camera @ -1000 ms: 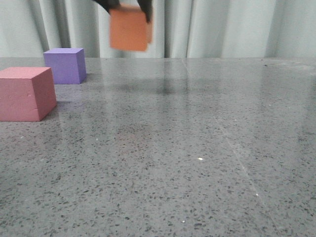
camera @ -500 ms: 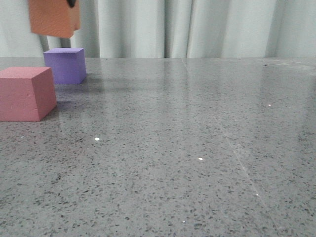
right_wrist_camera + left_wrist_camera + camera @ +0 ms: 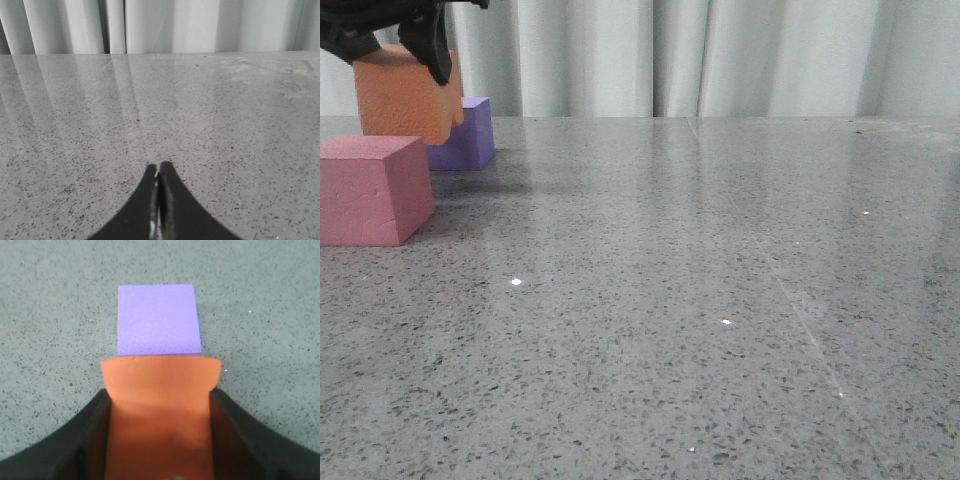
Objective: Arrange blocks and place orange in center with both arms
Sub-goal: 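Lower the orange cube between purple and pink cubes, open left gripper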
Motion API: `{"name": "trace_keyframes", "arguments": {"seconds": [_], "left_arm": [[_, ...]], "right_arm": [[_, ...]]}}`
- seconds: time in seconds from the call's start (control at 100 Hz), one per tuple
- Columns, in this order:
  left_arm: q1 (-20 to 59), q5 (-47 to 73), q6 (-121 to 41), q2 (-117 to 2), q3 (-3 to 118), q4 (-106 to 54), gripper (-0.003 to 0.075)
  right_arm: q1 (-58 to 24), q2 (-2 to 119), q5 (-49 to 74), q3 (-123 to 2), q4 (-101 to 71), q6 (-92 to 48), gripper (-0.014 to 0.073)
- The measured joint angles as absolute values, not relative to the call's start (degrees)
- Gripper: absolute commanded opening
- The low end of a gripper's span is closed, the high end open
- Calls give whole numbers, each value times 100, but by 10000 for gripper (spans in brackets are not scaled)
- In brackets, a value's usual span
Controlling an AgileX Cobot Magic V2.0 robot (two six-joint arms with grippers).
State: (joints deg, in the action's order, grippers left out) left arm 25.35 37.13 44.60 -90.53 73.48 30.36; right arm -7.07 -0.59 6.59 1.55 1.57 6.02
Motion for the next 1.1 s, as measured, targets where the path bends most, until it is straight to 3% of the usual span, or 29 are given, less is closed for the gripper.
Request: {"name": "trace_keyframes", "arguments": {"seconds": [1.1], "left_arm": [[2165,3032,4287,-9237,6876,2536,120]], "right_arm": [[-707,-59,659,155,157,602,-67]]}}
